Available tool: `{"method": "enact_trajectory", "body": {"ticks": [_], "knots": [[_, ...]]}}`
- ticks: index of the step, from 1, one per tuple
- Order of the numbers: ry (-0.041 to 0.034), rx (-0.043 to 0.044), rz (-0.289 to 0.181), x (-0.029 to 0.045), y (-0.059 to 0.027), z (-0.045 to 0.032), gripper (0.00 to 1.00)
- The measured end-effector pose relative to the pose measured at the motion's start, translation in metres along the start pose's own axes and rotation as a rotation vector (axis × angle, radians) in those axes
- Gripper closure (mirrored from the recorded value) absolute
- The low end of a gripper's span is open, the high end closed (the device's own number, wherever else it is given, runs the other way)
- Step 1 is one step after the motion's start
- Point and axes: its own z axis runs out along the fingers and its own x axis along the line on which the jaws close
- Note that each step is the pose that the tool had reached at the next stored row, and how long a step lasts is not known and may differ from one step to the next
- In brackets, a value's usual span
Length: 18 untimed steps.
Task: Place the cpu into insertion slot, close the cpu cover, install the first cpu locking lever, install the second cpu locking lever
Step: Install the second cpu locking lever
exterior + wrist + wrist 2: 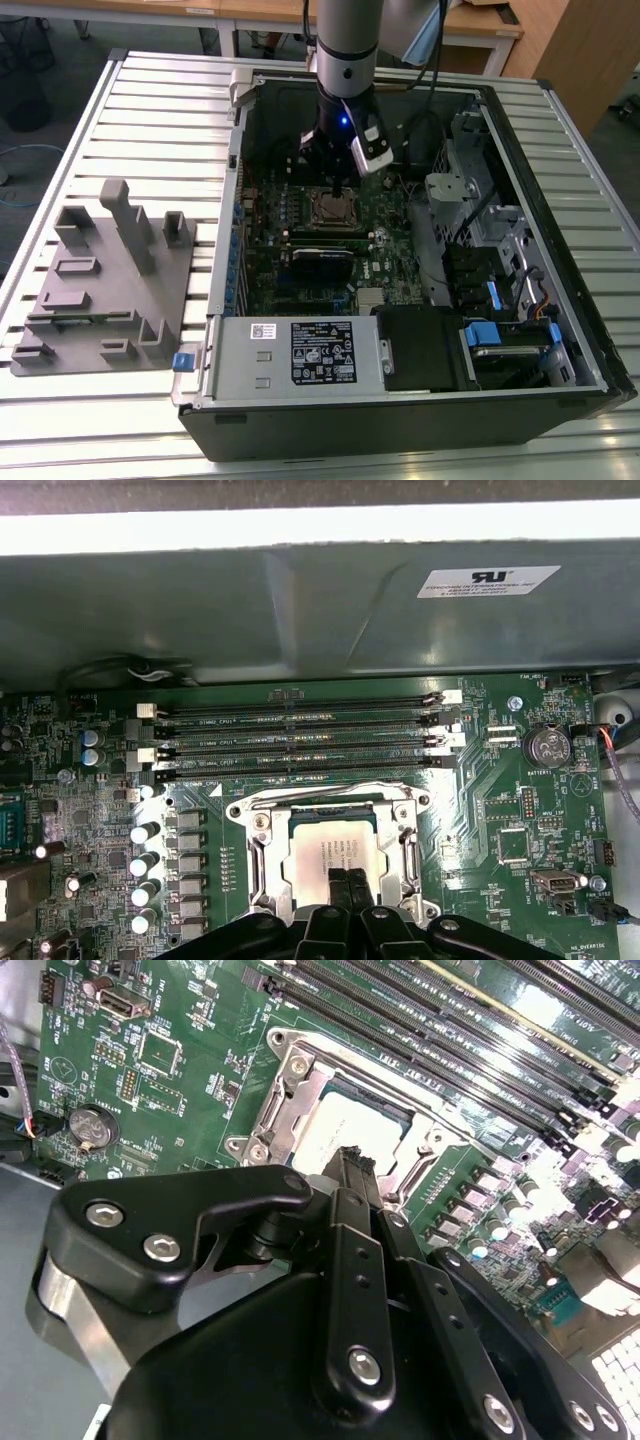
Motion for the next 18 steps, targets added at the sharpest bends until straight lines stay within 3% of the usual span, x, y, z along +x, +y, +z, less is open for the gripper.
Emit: {"method": "enact_trajectory", "body": {"ticks": [18], "knots": [[0.0012,-0.0008,0.000,-0.0007,0.0007,-0.0071,0.90]]}}
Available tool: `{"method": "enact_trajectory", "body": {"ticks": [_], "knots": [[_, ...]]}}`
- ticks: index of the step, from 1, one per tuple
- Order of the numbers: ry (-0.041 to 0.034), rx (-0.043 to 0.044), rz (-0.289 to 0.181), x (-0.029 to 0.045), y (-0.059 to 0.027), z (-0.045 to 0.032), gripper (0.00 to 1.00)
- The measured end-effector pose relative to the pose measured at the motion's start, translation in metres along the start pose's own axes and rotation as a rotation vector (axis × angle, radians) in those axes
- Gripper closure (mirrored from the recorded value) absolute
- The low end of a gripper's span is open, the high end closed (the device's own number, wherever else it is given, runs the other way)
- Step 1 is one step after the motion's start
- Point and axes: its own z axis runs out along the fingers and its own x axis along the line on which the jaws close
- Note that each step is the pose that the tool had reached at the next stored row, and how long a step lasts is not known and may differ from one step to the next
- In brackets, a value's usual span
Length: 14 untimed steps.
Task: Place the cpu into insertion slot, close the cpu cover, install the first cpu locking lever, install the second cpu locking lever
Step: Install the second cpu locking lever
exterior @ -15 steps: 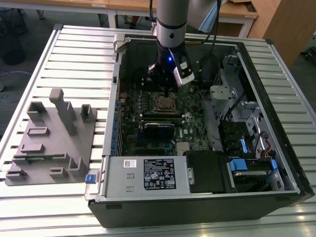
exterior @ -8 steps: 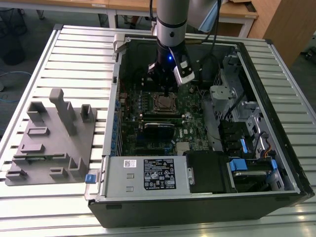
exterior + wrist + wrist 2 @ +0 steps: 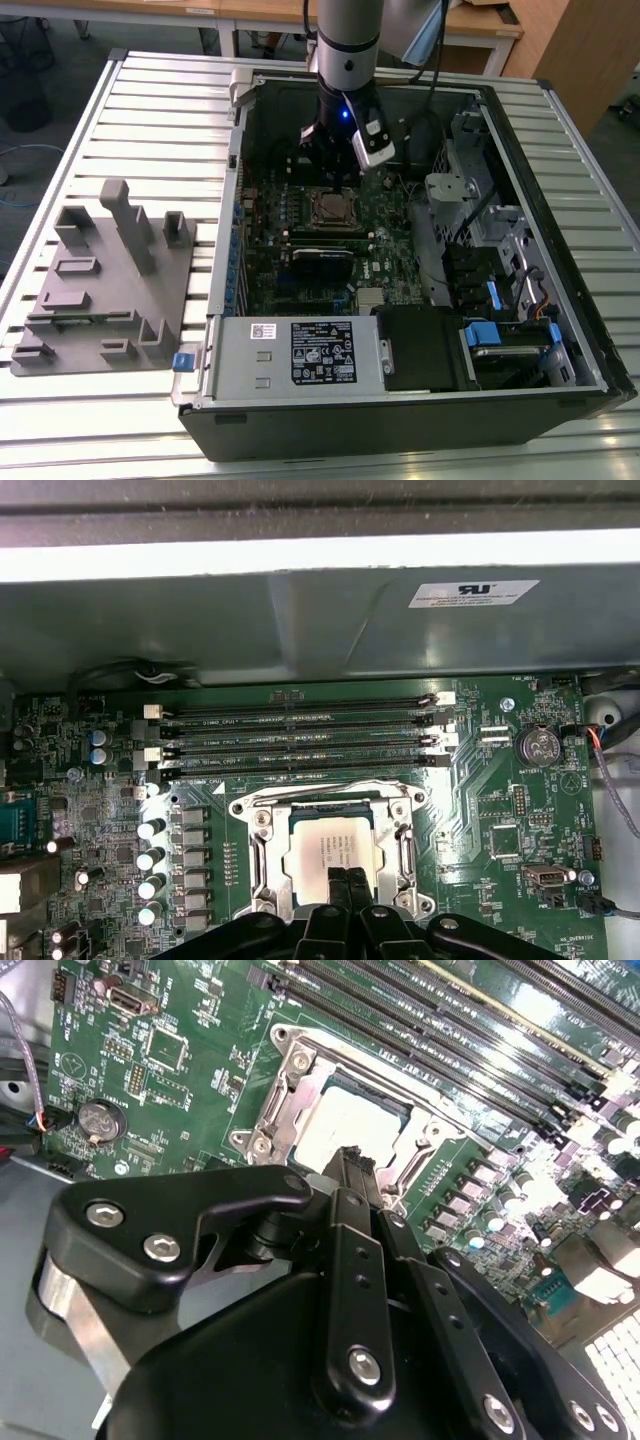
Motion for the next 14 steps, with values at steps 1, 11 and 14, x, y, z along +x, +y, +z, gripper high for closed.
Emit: {"method": "enact_trajectory", "body": {"ticks": [1,11,14], "knots": [[0.0001,0.0001,0.000,0.0000,0.0000,-0.0001,0.90],[0.0001,0.0003,0.000,-0.0004,0.0005,-0.0059,0.90],[0.0004,0.0006,0.000,-0.0005,-0.0006,-0.0062,0.90]]}}
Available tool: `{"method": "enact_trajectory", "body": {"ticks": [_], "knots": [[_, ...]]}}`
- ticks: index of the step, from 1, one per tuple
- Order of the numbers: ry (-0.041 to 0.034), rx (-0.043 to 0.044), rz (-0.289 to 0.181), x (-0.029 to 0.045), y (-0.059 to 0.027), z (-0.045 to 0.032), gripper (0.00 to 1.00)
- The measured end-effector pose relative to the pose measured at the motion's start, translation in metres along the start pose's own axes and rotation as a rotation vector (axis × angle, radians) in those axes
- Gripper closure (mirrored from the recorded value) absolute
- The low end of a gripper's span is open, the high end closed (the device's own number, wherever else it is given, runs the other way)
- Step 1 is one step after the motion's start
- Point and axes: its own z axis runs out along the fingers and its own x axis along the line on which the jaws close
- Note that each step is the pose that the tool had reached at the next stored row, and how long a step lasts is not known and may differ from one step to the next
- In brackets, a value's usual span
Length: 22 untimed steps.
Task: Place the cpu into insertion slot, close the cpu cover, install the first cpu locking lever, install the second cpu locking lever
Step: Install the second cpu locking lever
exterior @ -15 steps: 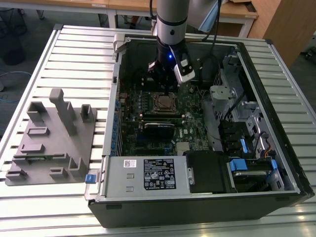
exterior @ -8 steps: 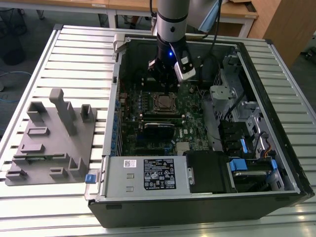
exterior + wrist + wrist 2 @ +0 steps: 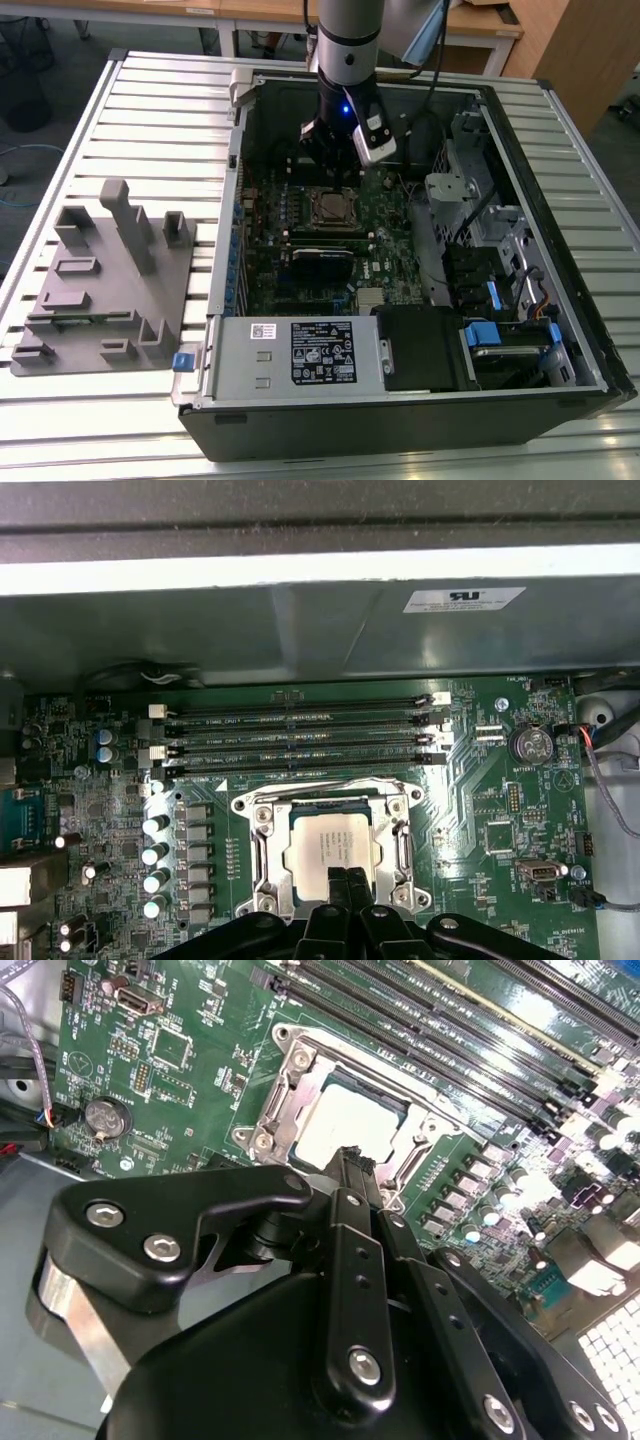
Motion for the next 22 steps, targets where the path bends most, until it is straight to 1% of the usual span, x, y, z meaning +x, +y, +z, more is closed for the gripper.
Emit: {"method": "enact_trajectory", "body": {"ticks": [14,22], "knots": [[-0.0002,-0.0001,0.000,-0.0011,-0.0145,-0.0011,0.90],[-0.0002,0.0001,0.000,-0.0011,-0.0152,-0.0011,0.90]]}}
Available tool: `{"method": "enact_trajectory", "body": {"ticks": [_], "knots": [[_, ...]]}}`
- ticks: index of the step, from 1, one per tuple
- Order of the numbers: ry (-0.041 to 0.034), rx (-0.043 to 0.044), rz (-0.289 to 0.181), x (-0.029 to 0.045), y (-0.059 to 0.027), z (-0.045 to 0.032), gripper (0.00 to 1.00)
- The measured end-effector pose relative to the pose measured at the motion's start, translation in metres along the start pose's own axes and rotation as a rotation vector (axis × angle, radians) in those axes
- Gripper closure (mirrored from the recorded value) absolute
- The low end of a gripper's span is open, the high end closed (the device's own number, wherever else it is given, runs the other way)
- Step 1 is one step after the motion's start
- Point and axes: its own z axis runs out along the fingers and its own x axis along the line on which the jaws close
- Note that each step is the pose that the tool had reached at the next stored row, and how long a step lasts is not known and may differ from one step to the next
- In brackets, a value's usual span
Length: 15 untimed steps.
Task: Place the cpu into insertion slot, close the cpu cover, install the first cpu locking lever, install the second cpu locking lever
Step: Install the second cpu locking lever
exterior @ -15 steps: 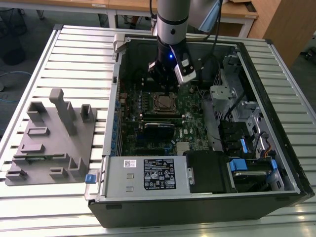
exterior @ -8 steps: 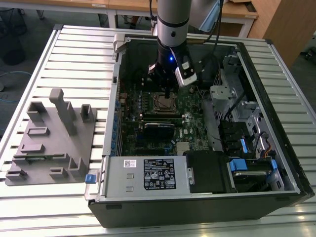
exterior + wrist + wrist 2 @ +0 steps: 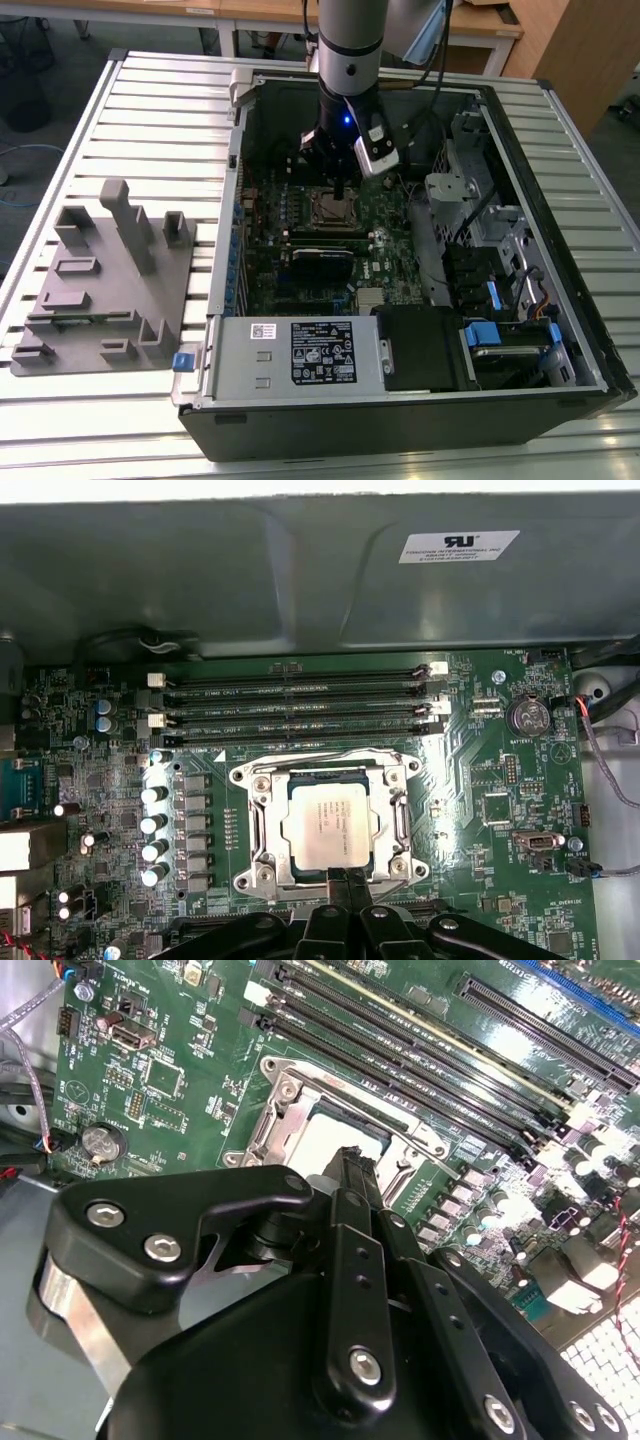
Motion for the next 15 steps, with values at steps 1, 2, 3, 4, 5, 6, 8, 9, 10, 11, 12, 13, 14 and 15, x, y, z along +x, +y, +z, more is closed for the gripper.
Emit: {"method": "enact_trajectory", "body": {"ticks": [1,2,3,4,5,6,8,9,10,11,12,13,14,15], "knots": [[0.0000,0.0000,0.000,-0.0001,-0.0008,-0.0001,0.90],[0.0000,0.0000,0.000,-0.0001,-0.0017,-0.0002,0.90],[0.0000,0.0000,0.000,-0.0001,-0.0017,-0.0001,0.90],[0.0000,0.0000,0.000,-0.0001,-0.0017,-0.0002,0.90],[0.0000,0.0000,0.000,-0.0001,-0.0017,-0.0001,0.90],[0.0000,0.0000,0.000,-0.0001,-0.0017,-0.0001,0.90],[0.0000,0.0000,0.000,-0.0001,-0.0017,-0.0001,0.90],[0.0000,0.0000,0.000,0.0001,-0.0017,-0.0001,0.90],[0.0000,0.0000,0.000,0.0005,-0.0018,-0.0001,0.90],[0.0000,0.0001,0.000,0.0011,-0.0020,-0.0002,0.90],[0.0001,0.0001,0.000,0.0016,-0.0023,-0.0003,0.90],[0.0001,0.0002,0.000,0.0019,-0.0029,-0.0004,0.90],[0.0000,0.0000,0.000,0.0021,-0.0039,-0.0004,0.90],[0.0000,0.0000,0.000,0.0023,-0.0053,-0.0005,0.90]]}}
